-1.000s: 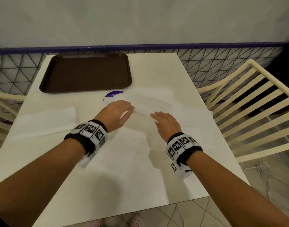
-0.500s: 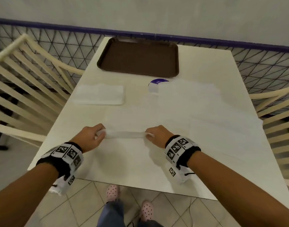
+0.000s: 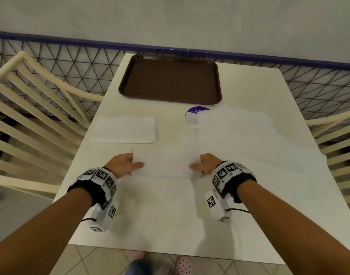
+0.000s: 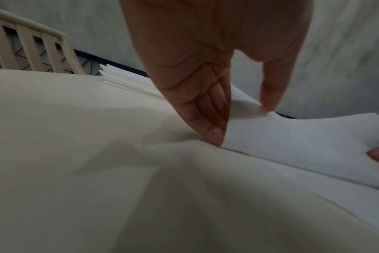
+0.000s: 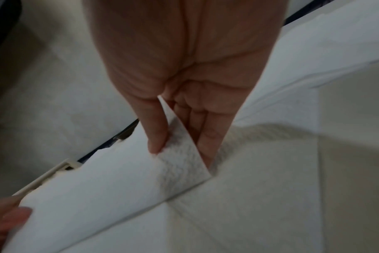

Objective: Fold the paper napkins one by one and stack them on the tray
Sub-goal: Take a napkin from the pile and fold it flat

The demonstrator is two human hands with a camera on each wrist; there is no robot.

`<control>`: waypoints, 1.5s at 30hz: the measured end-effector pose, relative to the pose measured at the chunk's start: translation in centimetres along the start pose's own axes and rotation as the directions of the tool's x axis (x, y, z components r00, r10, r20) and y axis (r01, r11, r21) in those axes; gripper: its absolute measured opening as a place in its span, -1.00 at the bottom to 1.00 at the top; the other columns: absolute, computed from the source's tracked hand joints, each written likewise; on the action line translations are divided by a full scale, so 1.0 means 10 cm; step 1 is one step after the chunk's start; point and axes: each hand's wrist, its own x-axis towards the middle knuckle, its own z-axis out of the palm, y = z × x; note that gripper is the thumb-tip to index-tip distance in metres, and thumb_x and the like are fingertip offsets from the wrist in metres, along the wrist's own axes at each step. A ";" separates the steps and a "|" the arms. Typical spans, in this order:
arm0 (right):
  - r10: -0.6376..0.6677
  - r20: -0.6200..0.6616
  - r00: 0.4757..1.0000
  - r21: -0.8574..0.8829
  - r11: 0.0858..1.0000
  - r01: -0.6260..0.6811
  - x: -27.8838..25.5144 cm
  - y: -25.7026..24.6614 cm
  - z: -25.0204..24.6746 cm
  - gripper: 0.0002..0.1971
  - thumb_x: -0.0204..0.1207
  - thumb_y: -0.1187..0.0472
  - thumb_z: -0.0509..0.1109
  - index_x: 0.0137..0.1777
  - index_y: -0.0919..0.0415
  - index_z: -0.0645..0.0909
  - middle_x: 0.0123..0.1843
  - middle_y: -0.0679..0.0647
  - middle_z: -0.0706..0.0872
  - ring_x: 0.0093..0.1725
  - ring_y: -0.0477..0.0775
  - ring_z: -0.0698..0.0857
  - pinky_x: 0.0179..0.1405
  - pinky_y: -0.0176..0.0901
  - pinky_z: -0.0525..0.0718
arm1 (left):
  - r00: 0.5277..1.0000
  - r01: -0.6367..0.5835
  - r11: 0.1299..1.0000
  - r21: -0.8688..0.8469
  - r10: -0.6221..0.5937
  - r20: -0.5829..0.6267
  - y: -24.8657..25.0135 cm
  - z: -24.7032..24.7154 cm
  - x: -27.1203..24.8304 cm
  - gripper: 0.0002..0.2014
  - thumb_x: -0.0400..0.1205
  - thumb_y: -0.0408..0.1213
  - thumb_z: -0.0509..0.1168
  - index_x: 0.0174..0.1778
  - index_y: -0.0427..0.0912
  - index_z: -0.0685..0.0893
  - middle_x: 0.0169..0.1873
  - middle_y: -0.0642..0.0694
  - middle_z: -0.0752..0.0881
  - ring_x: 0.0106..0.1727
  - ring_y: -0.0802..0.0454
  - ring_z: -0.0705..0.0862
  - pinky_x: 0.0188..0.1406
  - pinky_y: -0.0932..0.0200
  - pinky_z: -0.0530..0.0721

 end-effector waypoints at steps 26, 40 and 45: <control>0.095 -0.208 0.973 -0.172 0.976 -0.132 0.24 -0.06 0.05 -0.48 0.52 0.04 0.38 -0.52 0.19 0.19 -0.50 0.04 0.31 -0.51 -0.07 0.32 -0.55 -0.32 0.24 | 0.985 0.160 0.973 0.167 -0.169 0.043 0.13 -0.03 0.29 -0.72 0.61 -0.14 0.31 -0.35 -0.20 0.50 -0.39 -0.14 0.67 -0.24 -0.09 0.70 -0.24 0.29 0.56; 0.093 -0.284 0.954 -0.147 0.979 -0.139 0.16 -0.12 0.14 -0.54 0.53 0.08 0.38 -0.46 0.20 0.23 -0.43 0.05 0.33 -0.40 0.02 0.37 -0.49 -0.28 0.26 | 0.958 -0.170 0.676 0.717 0.283 -0.039 0.27 0.45 0.06 -0.59 0.72 -0.11 0.07 0.49 -0.12 0.37 0.40 -0.08 0.38 0.39 -0.05 0.40 0.22 0.11 0.52; 0.016 -0.329 0.944 -0.162 0.984 -0.073 -0.06 -0.21 0.25 -0.44 0.60 0.20 0.30 0.55 0.30 0.22 0.46 0.30 0.43 0.40 0.27 0.49 0.32 -0.03 0.49 | 0.963 -0.140 0.684 0.716 0.263 -0.064 0.26 0.52 0.00 -0.45 0.67 0.11 0.08 0.50 -0.14 0.32 0.41 -0.05 0.32 0.41 -0.05 0.35 0.18 0.08 0.56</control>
